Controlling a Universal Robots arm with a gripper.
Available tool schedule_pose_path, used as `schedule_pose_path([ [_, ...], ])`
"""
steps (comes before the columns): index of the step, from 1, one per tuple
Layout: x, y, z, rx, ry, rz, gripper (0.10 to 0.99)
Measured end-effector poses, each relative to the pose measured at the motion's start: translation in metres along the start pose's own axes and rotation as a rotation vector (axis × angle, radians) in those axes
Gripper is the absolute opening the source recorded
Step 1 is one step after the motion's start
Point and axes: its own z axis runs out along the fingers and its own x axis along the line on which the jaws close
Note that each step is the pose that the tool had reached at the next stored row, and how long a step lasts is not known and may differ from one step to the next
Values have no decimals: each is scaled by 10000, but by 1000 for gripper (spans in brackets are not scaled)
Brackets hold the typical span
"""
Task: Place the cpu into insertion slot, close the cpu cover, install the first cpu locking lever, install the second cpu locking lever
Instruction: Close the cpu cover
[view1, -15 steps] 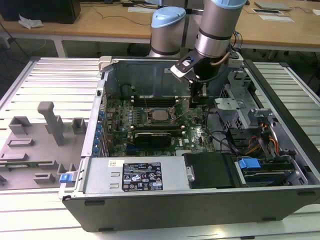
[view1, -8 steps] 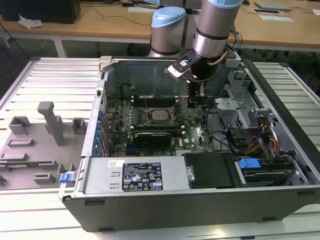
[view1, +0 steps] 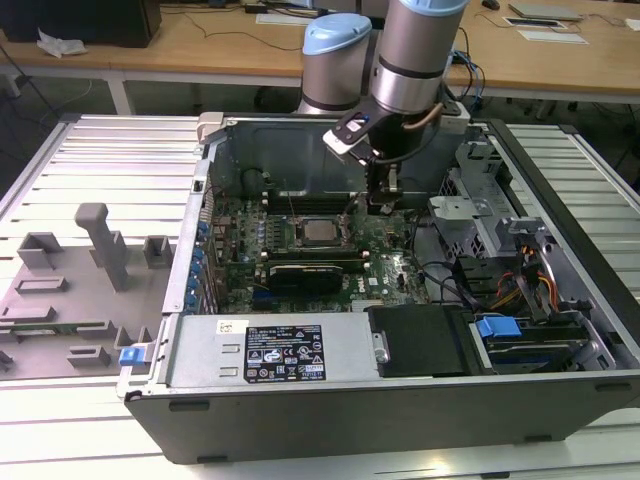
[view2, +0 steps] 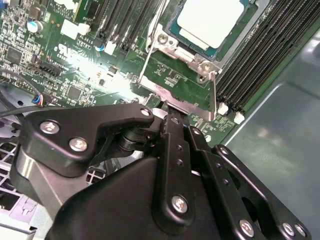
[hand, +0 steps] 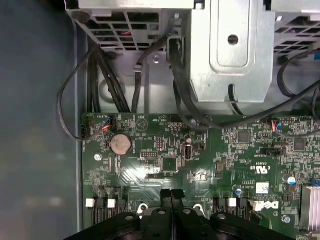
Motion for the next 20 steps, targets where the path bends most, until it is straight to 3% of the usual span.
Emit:
schedule_pose_path([
  [4, 15, -92, 3, -53, -2, 0, 106],
  [9, 23, -138, 6, -59, -1, -1, 106],
  [20, 23, -153, -119, -78, -3, 1, 106],
])
